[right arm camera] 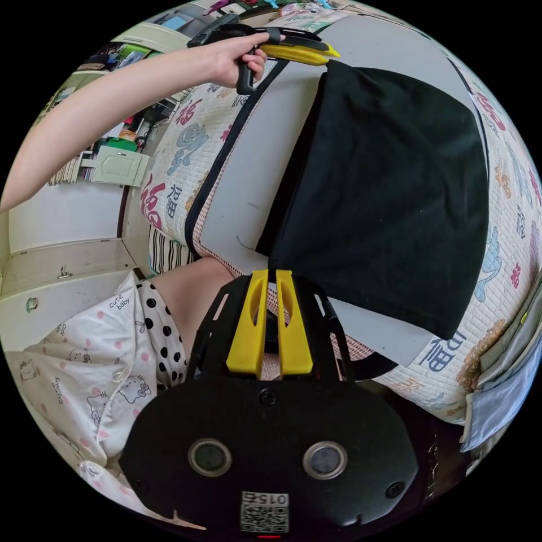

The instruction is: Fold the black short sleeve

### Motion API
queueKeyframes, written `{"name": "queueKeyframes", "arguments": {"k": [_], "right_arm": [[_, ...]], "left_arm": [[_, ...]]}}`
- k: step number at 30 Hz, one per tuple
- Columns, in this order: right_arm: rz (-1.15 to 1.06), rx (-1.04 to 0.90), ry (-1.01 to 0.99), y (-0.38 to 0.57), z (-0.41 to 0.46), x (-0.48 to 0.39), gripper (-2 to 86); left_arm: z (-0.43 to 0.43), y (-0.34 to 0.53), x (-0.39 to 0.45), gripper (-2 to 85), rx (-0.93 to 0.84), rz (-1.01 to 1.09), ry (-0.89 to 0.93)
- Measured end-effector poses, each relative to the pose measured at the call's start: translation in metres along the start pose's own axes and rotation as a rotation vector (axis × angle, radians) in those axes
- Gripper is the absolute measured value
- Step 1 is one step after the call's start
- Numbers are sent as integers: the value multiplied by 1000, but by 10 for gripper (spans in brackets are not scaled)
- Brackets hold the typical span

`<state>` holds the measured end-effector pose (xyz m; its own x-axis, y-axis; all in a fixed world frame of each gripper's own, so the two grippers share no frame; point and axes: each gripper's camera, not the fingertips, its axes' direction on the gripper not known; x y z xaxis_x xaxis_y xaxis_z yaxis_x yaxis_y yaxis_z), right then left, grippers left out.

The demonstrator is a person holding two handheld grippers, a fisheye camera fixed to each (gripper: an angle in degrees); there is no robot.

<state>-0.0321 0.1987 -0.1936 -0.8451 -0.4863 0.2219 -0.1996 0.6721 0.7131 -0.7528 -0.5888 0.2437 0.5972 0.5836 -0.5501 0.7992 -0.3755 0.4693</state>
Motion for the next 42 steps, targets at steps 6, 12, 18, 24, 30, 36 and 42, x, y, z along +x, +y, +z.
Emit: {"name": "queueKeyframes", "arguments": {"k": [6, 12, 18, 24, 30, 36, 42], "right_arm": [[-50, 16, -35, 27, 59, -15, 12], [-114, -52, -59, 33, 154, -22, 12], [-157, -107, -39, 45, 216, -34, 11], [-217, -47, -54, 75, 234, -44, 7], [-230, -157, 4, 90, 327, -22, -2], [-332, -275, -75, 137, 395, -20, -1], [-359, -10, -100, 183, 319, 65, 37]], "left_arm": [[0, -57, 39, -5, -26, 67, -121], [36, -93, 69, -7, -88, 178, -348], [71, -124, 109, -7, -78, 244, -466], [82, -165, 139, -6, -50, 255, -435], [127, -200, 161, -5, -147, 374, -546], [145, -234, 183, -1, -137, 373, -551], [128, -271, 206, 22, -94, 322, -501]]}}
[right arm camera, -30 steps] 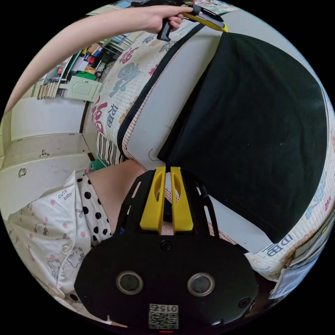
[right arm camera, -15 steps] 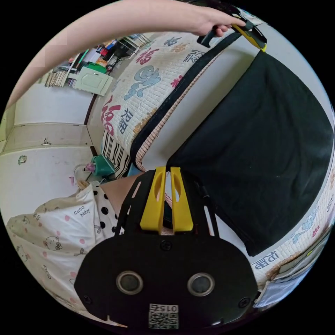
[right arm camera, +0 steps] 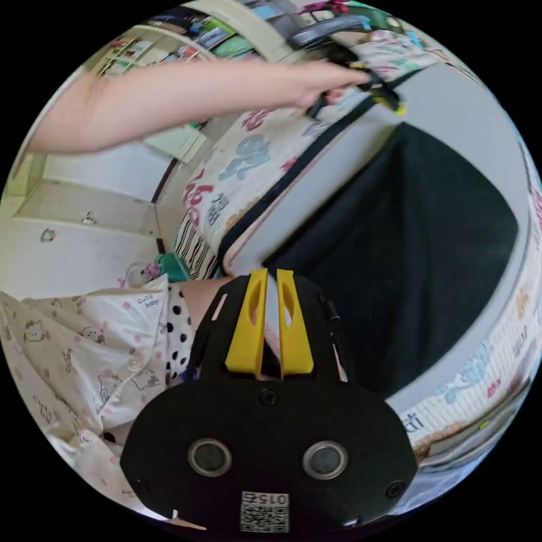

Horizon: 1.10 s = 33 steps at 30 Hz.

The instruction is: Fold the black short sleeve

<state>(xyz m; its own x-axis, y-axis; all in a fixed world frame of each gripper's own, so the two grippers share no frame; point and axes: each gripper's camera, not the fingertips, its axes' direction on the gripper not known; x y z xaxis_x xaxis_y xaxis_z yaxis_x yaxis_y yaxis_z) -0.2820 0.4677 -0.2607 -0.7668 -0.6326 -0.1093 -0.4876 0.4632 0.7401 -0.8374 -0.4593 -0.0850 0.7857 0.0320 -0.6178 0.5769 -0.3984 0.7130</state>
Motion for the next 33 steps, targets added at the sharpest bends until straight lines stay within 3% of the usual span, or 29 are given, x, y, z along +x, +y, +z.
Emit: {"name": "queueKeyframes", "arguments": {"k": [3, 5, 9, 16, 23, 33], "right_arm": [[200, 169, 149, 45, -65, 94, 69], [488, 320, 239, 87, -113, 194, 87], [708, 516, 163, 138, -149, 314, 105], [722, 466, 6, 144, -110, 426, 112], [652, 303, 81, 127, -60, 463, 86], [569, 249, 107, 92, -21, 494, 43]], "left_arm": [[-19, -10, -2, 61, 36, -50, 78], [-27, -14, -3, 83, 81, -85, 182], [-28, -19, 0, 122, 144, -127, 252], [-18, -91, 13, 150, 148, -128, 302], [-24, -181, 24, 133, 162, -152, 342], [-46, -264, 36, 77, 247, -342, 470]]}}
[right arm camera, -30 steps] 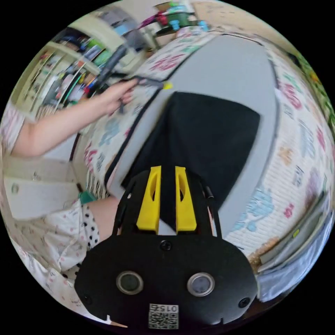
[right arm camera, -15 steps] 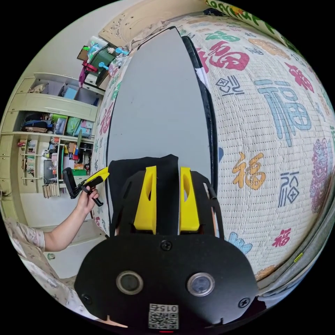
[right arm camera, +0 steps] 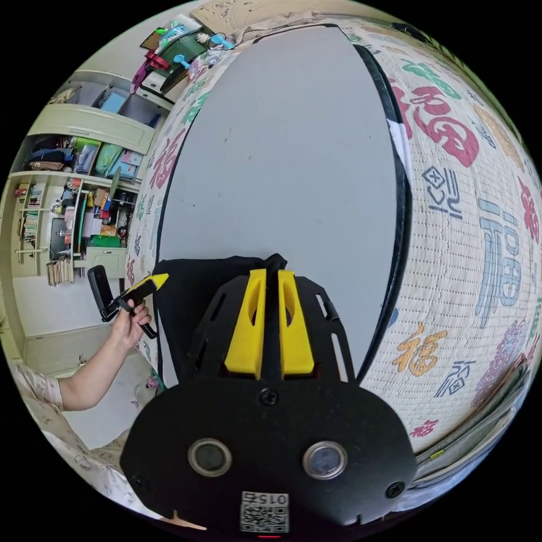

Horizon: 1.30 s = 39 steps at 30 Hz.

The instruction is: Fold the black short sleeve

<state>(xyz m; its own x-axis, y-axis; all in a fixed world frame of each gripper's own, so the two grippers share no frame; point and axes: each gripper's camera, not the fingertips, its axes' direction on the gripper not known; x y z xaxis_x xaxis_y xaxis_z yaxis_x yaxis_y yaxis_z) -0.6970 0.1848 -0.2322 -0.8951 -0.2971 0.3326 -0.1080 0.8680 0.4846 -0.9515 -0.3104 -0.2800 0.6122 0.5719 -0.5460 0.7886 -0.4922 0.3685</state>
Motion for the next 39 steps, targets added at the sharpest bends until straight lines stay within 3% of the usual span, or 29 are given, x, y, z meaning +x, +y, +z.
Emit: {"name": "queueKeyframes", "arguments": {"k": [3, 10, 20, 27, 31, 39], "right_arm": [[17, 9, -23, -1, 4, 1, 23], [-206, 198, -232, 41, -44, -62, 8], [-659, 190, -490, 98, -56, -215, 5], [-570, 184, -419, 101, -22, -229, 5], [-448, 208, -378, 86, 2, -211, 5], [-354, 215, -322, 26, 56, -222, 5]], "left_arm": [[-5, -28, 22, 58, 12, -39, 54], [-102, -30, 129, 29, 306, 18, 96], [-226, 66, 330, 24, 686, 57, -127], [-188, -12, 378, 35, 642, 81, -114], [-140, -127, 368, 45, 557, 37, -10], [-49, -319, 390, 85, 293, 48, -73]]}}
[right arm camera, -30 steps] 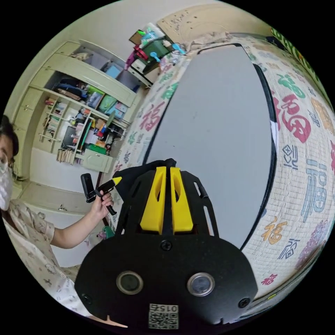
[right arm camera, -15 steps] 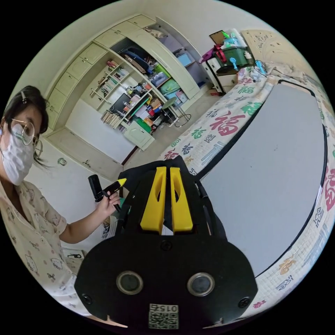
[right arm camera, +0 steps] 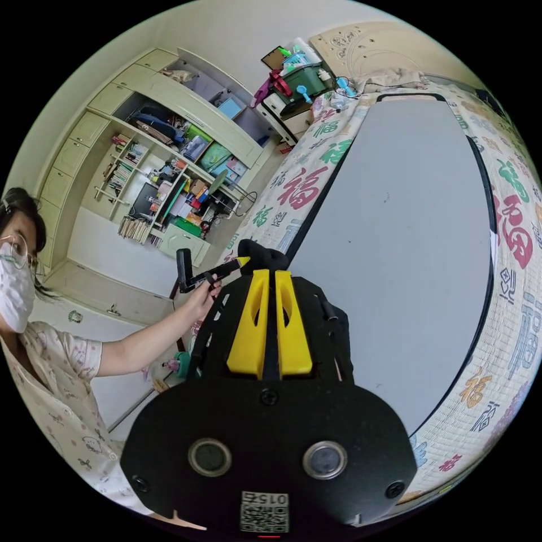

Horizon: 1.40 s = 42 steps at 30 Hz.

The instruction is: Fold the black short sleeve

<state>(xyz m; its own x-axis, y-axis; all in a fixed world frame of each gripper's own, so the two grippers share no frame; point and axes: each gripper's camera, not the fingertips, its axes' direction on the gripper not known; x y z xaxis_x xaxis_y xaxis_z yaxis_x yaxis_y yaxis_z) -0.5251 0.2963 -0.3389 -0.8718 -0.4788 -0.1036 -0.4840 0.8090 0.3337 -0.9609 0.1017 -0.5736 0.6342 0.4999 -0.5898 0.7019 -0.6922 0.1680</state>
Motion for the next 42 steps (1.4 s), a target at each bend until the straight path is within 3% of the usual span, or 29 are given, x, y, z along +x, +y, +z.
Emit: {"name": "queueKeyframes", "arguments": {"k": [4, 10, 14, 17, 22, 26, 32, 42], "right_arm": [[-17, -4, 6, -33, 30, -2, 5], [8, -9, -38, -69, 68, -1, 5], [23, -15, -61, -92, 95, -6, 5], [27, -18, -62, -111, 112, -15, 5], [9, 28, -87, -142, 114, -57, 5], [-222, 39, -168, -171, 106, -159, 5], [-486, -47, -358, -186, 132, -315, 5], [-594, -414, -667, -195, 312, -514, 5]], "left_arm": [[27, -44, 19, 148, -131, 21, -17], [52, -100, 42, 199, -226, 45, 190], [57, -135, 56, 119, -200, 12, 487], [38, -154, 94, 36, -175, 57, 575], [-76, -146, 194, 21, 124, 183, 512], [-207, -117, 280, 17, 325, 256, 452], [-399, -52, 394, 15, 435, 349, 232], [-620, 138, 482, 17, 577, 83, -126]]}}
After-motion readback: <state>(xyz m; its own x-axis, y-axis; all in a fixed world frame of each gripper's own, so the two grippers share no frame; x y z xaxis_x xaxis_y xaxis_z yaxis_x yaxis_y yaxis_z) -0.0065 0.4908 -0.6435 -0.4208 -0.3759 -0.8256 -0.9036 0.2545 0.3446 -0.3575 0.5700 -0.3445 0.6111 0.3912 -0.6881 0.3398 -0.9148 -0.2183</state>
